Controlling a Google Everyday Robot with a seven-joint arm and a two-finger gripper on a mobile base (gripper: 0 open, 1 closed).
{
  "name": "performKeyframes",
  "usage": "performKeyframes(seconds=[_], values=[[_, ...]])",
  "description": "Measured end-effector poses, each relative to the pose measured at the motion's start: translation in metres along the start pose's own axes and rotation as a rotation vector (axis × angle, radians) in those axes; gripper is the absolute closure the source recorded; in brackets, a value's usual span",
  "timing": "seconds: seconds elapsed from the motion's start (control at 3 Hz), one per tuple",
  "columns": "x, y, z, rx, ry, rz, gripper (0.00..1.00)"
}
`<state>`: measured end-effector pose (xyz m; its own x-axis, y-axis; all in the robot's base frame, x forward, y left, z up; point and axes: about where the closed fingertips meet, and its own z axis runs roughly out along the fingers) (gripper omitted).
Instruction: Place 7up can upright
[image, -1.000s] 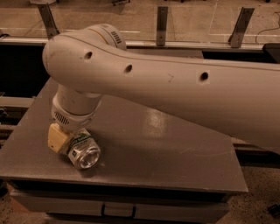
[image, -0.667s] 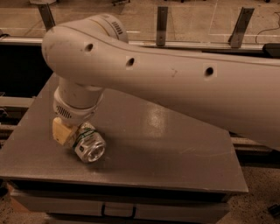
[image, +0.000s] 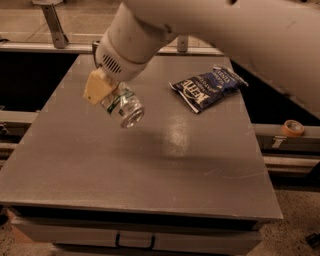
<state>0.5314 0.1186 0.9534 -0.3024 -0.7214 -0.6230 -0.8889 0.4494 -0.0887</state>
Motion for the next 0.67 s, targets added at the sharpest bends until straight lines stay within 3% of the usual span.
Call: performKeyframes(seconds=[0.33, 0.67], values=[[-0.029, -0.040, -0.051, 0.017, -0.158, -0.062, 1.00], [-0.044, -0.042, -0.069, 0.037, -0.198, -0.155, 1.00]])
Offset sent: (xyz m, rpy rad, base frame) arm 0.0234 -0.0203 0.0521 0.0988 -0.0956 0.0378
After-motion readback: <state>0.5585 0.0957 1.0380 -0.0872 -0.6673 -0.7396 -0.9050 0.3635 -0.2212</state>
